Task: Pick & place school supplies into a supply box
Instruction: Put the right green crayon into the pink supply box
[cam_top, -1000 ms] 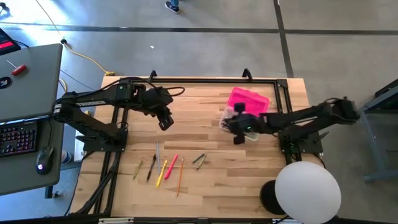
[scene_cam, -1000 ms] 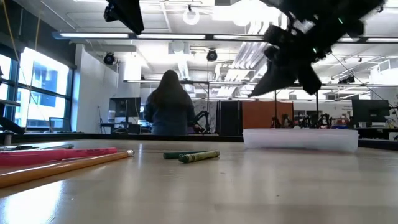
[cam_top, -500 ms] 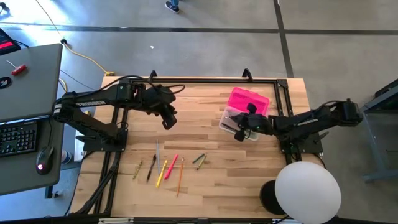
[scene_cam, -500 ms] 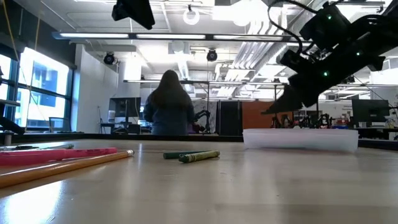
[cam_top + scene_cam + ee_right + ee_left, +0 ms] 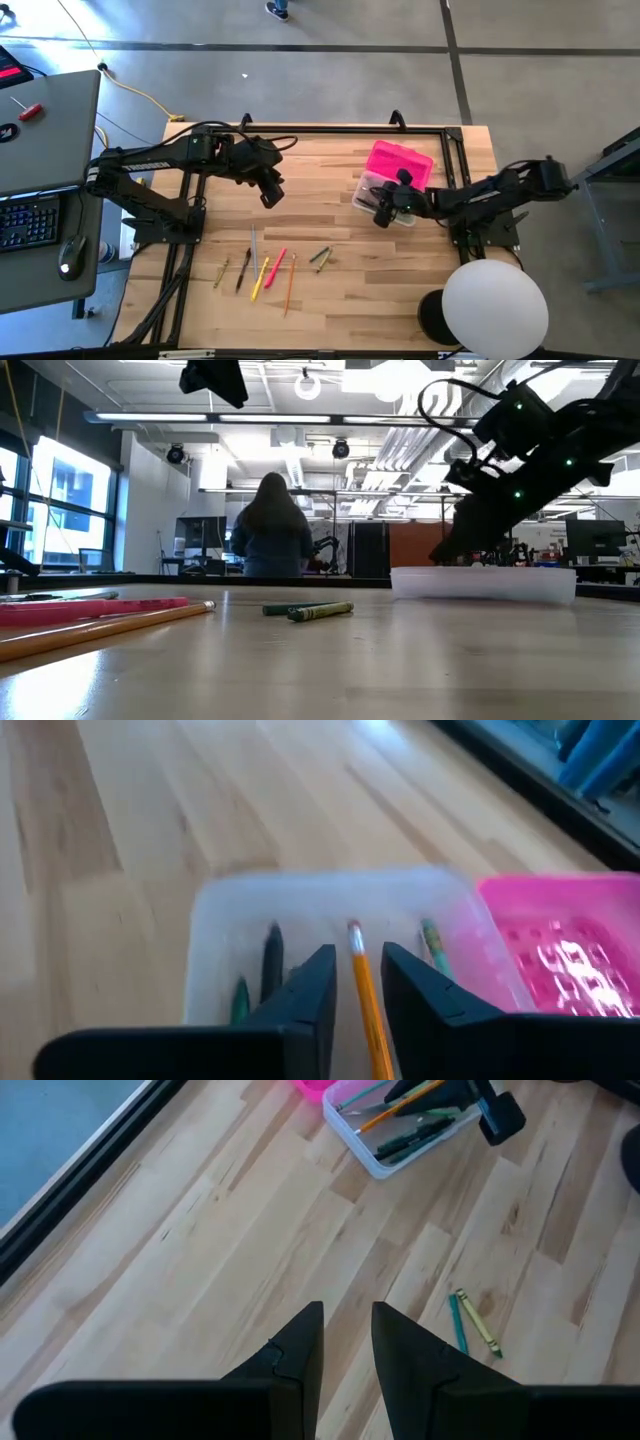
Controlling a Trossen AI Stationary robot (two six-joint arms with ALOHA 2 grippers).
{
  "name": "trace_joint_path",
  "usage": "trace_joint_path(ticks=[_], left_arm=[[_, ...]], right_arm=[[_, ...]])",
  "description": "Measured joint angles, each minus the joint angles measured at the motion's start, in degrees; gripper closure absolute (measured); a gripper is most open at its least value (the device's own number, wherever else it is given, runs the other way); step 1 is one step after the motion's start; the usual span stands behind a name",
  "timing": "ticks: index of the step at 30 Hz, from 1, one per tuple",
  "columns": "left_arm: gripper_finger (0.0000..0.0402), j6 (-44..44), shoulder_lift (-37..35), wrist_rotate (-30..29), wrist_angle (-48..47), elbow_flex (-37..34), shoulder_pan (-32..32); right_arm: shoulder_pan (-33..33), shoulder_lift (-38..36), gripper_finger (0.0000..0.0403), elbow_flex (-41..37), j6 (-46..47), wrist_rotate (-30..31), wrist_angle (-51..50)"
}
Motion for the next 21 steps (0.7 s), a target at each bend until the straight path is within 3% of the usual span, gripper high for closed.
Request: trace_joint_path(ticks=[3,8,11,16,21], left_arm=[[0.0282,0.0,0.0,0.3,0.0,0.0,0.0],[0.0282,0.0,0.0,0.3,0.0,0.0,0.0],[0.0282,0.0,0.0,0.2,0.0,0.0,0.0],[0.0282,0.0,0.0,-0.2,0.1,0.0,0.0],[0.0282,0.0,0.0,0.5,0.1,0.0,0.0]], right_arm=[[0.0,0.2,0.0325,0.0,1.1,-2.0,7.1],[2.4,-0.2,0.0316,3.3,0.2,-14.9,21.6],[7.4,1.5,0.0316,9.7,-5.6,-19.5,16.0],[15.5,11.5,0.0316,22.2,-17.5,-20.9,6.7],[16.7,23.9,0.0315,31.6,-29.6,-35.0,2.0]])
